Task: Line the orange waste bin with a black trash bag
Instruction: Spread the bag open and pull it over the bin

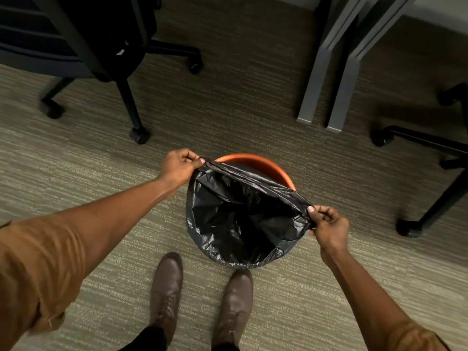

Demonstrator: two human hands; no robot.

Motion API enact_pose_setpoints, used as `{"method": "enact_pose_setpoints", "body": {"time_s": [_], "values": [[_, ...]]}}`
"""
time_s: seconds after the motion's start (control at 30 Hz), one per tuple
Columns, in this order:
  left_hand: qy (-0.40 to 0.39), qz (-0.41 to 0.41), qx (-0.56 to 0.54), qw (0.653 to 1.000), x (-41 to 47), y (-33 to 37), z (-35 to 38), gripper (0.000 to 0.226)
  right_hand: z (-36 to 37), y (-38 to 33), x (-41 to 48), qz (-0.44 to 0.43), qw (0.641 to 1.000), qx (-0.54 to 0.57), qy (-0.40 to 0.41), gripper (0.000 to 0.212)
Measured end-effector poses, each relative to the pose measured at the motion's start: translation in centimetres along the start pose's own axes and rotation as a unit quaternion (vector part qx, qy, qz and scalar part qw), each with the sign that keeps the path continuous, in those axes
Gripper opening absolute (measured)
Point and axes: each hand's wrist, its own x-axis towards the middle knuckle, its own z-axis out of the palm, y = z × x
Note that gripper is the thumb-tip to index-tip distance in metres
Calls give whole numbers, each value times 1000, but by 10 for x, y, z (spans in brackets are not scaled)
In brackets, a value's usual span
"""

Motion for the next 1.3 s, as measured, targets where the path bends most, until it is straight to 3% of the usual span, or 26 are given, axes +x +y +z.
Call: {"method": "enact_pose_setpoints", "body": {"time_s": [0.1, 0.23, 0.3, 0.43, 0.53, 0.63, 0.73, 0.83, 0.93, 1.07, 1.17, 1.3], "values": [[26, 1, 22, 999, 4, 5, 4, 16, 5, -6, -2, 3, 1000, 18, 21, 11], [28, 3, 62, 998, 7, 9, 6, 14, 5, -6, -14, -67, 996, -15, -59, 62], [25, 15, 70, 997, 8, 11, 7, 14, 5, -3, -16, -114, 985, -101, -87, 74], [13, 43, 91, 995, 10, 9, 10, 16, 7, 2, -19, -275, 903, -330, -23, 65], [18, 54, 103, 993, 9, 7, 12, 22, 12, 4, -22, -328, 833, -445, 2, 65], [24, 67, 108, 992, 10, 7, 14, 24, 19, 2, -23, -327, 814, -480, 13, 62], [31, 89, 120, 988, 8, 10, 14, 20, 21, -1, -26, -343, 806, -480, 43, 46], [33, 111, 139, 984, 7, 13, 14, 19, 22, -7, -21, -339, 835, -426, 84, 27], [33, 130, 159, 978, 9, 16, 14, 18, 31, -17, -5, -241, 898, -351, 108, 18], [31, 116, 172, 978, 15, 16, 17, 23, 43, -26, 19, -115, 973, -165, 114, 4], [25, 117, 175, 977, 19, 16, 22, 21, 55, -29, 41, -28, 994, -68, 85, 9], [4, 130, 183, 974, 27, 21, 28, 19, 70, -37, 67, 35, 998, -18, 49, 13]]}}
